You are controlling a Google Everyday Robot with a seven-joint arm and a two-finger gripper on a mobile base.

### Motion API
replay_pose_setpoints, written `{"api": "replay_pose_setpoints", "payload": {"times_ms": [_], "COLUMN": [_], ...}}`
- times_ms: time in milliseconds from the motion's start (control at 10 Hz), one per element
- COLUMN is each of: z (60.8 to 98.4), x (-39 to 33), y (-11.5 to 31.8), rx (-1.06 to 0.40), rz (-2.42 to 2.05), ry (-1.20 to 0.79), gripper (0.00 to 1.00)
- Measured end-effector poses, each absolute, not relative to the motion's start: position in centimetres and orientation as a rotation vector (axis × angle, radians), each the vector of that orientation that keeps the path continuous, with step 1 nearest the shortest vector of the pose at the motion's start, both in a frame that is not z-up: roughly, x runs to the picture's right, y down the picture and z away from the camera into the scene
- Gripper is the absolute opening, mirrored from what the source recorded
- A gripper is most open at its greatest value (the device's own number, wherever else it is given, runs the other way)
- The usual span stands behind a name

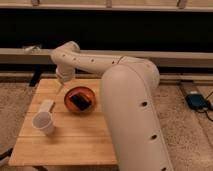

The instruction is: Place the eraser on the white sponge

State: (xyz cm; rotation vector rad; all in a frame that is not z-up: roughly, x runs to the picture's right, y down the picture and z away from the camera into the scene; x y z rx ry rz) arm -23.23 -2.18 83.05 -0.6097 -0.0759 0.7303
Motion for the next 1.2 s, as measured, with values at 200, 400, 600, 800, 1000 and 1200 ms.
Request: {"api": "replay_pose_setpoints", "payload": {"times_ms": [200,400,600,800,1000,1200], "z": [83.0,83.1,83.1,83.2,83.4,84.0], "x": [-23.3,-23.2,-23.1,-23.1,-23.0,-23.3], "y": [-2.2,-2.2,-2.2,-2.2,-1.9,-0.5], "rx": [-0.61,-0.609,-0.608,-0.609,-0.618,-0.637], "rz": [0.73,0.731,0.732,0.733,0.723,0.704], "ry": [-0.076,-0.076,-0.076,-0.075,-0.069,-0.059], "gripper": [0.8,0.8,0.8,0.8,0.8,0.8]}}
